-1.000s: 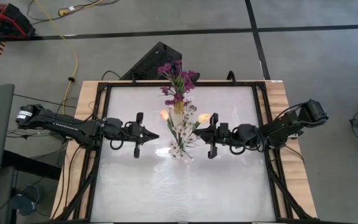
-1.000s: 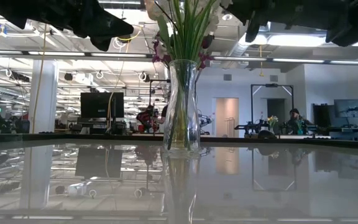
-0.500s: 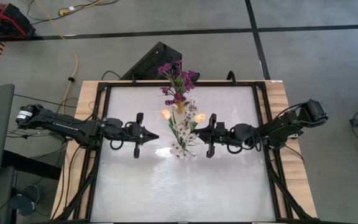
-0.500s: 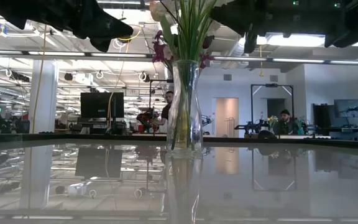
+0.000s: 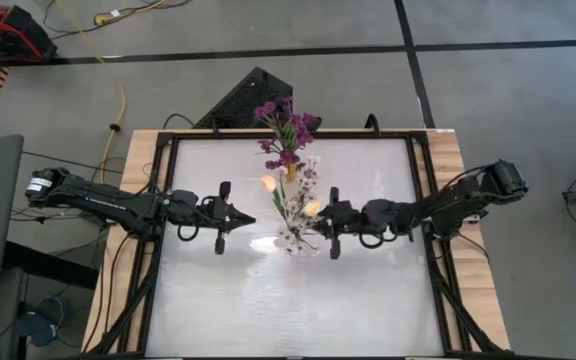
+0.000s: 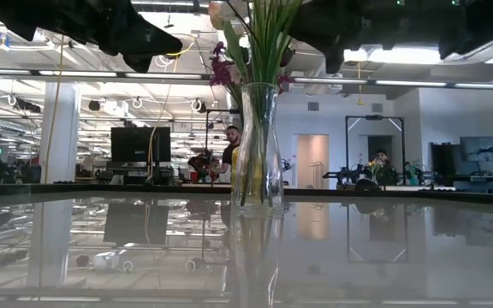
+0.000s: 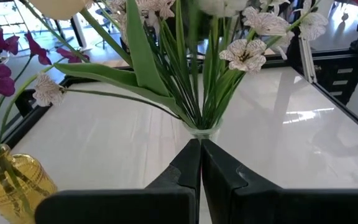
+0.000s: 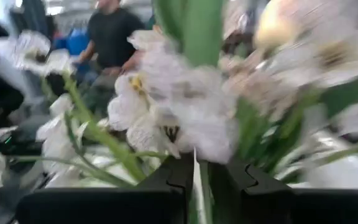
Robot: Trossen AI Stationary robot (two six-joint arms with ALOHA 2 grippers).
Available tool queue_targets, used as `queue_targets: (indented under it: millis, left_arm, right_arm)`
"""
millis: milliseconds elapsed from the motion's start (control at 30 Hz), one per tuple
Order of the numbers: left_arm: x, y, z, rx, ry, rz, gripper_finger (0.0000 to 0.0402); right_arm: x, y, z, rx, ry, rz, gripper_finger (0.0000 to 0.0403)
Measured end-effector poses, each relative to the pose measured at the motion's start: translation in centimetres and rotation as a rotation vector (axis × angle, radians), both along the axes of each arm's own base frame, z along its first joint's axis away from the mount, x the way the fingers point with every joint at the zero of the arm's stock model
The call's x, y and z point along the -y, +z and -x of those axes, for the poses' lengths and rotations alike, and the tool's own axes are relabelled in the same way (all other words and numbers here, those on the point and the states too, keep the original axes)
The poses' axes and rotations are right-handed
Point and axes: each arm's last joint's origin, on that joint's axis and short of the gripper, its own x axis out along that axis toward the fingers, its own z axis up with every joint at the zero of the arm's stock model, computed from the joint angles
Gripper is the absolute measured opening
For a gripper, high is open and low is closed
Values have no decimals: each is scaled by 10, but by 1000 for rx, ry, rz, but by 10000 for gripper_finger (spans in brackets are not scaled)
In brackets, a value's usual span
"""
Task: Sort flowers into vase by color
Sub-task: Put the pink flower into the transparent vase, then return to Home Position
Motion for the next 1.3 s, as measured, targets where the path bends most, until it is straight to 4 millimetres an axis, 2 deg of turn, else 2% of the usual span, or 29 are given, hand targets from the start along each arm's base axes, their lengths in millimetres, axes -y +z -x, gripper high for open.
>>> queue_targets:
  millis: [200, 500, 633, 767, 1000, 1300]
  left_arm:
    - [0, 0, 0, -4, 0, 0, 1]
    - [0, -4, 1, -39, 0, -1, 1]
    - [0, -6, 1, -59, 0, 0, 1]
    - [0, -6, 1, -64, 1, -1, 1]
    - [0, -6, 1, -65, 1, 1, 1]
    - [0, -6, 1, -65, 3, 9, 1]
  right_arm:
    - [-3, 8, -16, -189, 38, -2, 99]
    - [-5, 36, -31, -406, 37, 85, 192]
    - [-3, 51, -32, -557, 30, 103, 216]
    - [-1, 62, -28, -691, 18, 98, 222]
    - [0, 80, -22, -802, 16, 115, 222]
    - [4, 100, 1, -1054, -21, 84, 221]
